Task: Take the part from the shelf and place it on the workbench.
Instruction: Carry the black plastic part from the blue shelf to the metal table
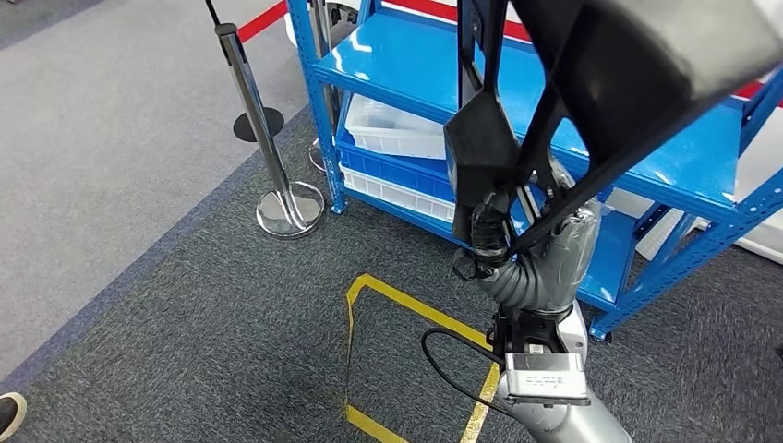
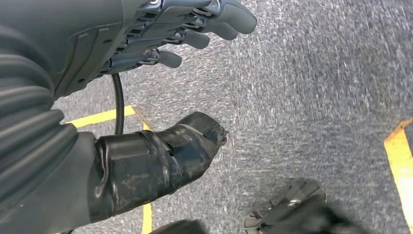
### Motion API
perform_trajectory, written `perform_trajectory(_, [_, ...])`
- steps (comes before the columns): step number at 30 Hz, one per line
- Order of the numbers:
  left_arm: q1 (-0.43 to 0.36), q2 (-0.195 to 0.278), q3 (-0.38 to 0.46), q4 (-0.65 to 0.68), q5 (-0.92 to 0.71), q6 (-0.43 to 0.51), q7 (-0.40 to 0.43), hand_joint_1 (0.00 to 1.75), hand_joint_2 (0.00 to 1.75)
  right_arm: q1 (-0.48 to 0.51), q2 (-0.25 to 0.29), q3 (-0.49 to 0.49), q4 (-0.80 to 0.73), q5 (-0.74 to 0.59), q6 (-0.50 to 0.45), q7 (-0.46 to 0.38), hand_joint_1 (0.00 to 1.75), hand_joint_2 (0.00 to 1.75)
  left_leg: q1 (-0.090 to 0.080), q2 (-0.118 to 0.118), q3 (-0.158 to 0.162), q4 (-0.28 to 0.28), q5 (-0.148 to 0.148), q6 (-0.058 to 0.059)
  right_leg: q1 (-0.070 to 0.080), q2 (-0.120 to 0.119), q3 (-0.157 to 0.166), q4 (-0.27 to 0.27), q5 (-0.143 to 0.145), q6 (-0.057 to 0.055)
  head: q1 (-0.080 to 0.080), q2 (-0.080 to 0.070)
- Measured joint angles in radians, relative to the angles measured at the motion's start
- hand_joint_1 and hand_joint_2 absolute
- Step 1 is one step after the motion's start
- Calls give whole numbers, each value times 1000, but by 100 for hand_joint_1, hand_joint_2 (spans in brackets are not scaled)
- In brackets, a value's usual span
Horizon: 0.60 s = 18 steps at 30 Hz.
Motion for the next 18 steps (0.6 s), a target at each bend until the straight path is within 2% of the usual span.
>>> perform_trajectory(1, [-2,0,0,0,-2,2,0,0,175,0,0,0,0,-8,0,-3,175,175,-6,8,10,-23,1,6,2,-8,2,-2,-2,5,1,0])
perform_trajectory(3, [-3,0,0,0,-5,4,0,0,175,0,0,0,0,-24,0,-7,175,175,-15,-6,12,-31,1,21,2,-26,8,-7,-4,16,2,0])
perform_trajectory(4, [-1,0,0,0,-5,4,0,0,175,0,0,0,0,-28,0,-9,175,175,-15,-17,16,-37,3,28,-1,-25,10,-4,-9,22,3,0])
perform_trajectory(6, [0,1,0,0,-6,6,0,0,175,0,0,0,-1,-30,0,-10,175,175,-13,-34,26,-49,8,49,-6,10,-6,44,-43,25,7,0])
perform_trajectory(8, [-2,2,0,0,-6,7,0,0,175,3,0,0,-2,-30,0,-10,175,175,-13,-54,29,-52,9,64,-5,59,-63,167,-104,19,13,0])
perform_trajectory(9, [-4,2,0,0,-6,7,0,0,175,4,-1,0,-2,-31,0,-10,175,175,-15,-67,29,-51,8,68,-2,70,-97,231,-126,17,15,0])
perform_trajectory(10, [-4,1,0,0,-6,7,0,0,175,6,-1,0,-2,-31,0,-10,175,175,-17,-81,29,-49,8,68,0,75,-118,269,-131,15,15,0])
perform_trajectory(11, [-3,1,0,0,-6,7,0,0,175,7,-1,0,-2,-33,0,-10,175,175,-19,-96,29,-46,7,68,3,78,-123,268,-115,13,15,0])
perform_trajectory(12, [-2,1,0,0,-6,7,0,0,175,8,-1,0,-2,-34,0,-10,175,175,-20,-111,30,-41,5,67,4,83,-109,229,-82,11,15,0])
perform_trajectory(13, [-2,0,0,0,-6,7,0,0,175,8,-1,0,-2,-35,0,-10,175,175,-19,-126,29,-35,2,65,3,98,-82,165,-42,8,15,0])
perform_trajectory(14, [-2,0,0,0,-6,7,0,0,175,8,-1,0,-2,-37,0,-10,175,175,-20,-140,25,-27,-2,62,0,124,-56,103,-16,7,16,0])
perform_trajectory(15, [-3,0,0,0,-7,7,0,0,175,8,-1,0,-3,-40,0,-12,175,175,-19,-154,17,-18,-5,57,-3,149,-37,58,0,7,14,0])
perform_trajectory(16, [-4,0,0,0,-7,7,0,0,175,8,-1,0,-4,-47,0,-15,175,175,-18,-165,9,-11,-6,52,-4,167,-29,34,4,7,14,0])
perform_trajectory(17, [-4,1,0,0,-7,7,1,0,175,8,-2,0,-4,-56,0,-18,175,175,-16,-177,2,-8,-4,45,-3,173,-27,29,0,6,14,0])
perform_trajectory(18, [-2,1,0,0,-7,7,2,0,175,8,-2,0,-5,-67,1,-23,175,175,-13,-190,-3,-9,-2,39,-3,162,-25,25,2,4,14,0])
